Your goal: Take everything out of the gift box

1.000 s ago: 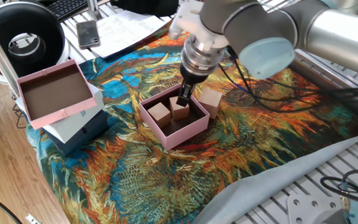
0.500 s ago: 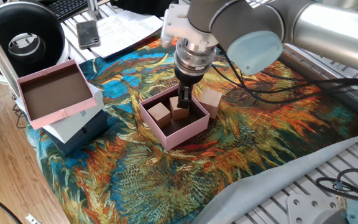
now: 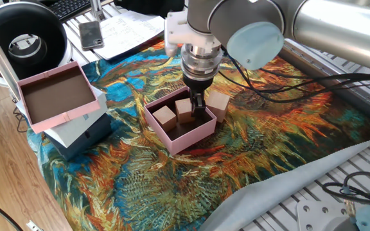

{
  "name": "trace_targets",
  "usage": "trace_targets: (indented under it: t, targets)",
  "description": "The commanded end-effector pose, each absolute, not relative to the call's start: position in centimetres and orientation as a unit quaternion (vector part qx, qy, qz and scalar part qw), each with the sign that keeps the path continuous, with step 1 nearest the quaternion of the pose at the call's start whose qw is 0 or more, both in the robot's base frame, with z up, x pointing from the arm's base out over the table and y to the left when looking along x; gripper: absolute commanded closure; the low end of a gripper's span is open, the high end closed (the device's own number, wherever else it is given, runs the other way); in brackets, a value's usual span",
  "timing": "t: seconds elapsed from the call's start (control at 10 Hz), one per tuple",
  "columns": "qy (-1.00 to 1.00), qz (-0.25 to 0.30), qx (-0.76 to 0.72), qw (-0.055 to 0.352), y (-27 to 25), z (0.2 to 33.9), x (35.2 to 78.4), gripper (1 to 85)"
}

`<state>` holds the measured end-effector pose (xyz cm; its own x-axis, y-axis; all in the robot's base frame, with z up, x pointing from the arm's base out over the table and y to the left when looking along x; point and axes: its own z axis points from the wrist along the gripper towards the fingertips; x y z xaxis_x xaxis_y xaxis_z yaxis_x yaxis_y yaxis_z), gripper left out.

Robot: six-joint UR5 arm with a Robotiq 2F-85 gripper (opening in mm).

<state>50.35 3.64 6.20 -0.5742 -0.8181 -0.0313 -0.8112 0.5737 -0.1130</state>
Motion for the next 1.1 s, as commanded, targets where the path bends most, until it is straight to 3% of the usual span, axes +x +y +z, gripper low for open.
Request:
trace_targets:
  t: [0.0, 0.5, 1.0]
  targets:
    - [0.883, -0.03, -0.464, 0.059, 4.5, 5.2, 51.8, 23.7]
    - [0.862, -0.035, -0.499, 0.083, 4.8, 3.1, 55.0, 22.3]
    - [0.852, -0.043, -0.516, 0.081, 3.6, 2.7, 55.1, 20.3]
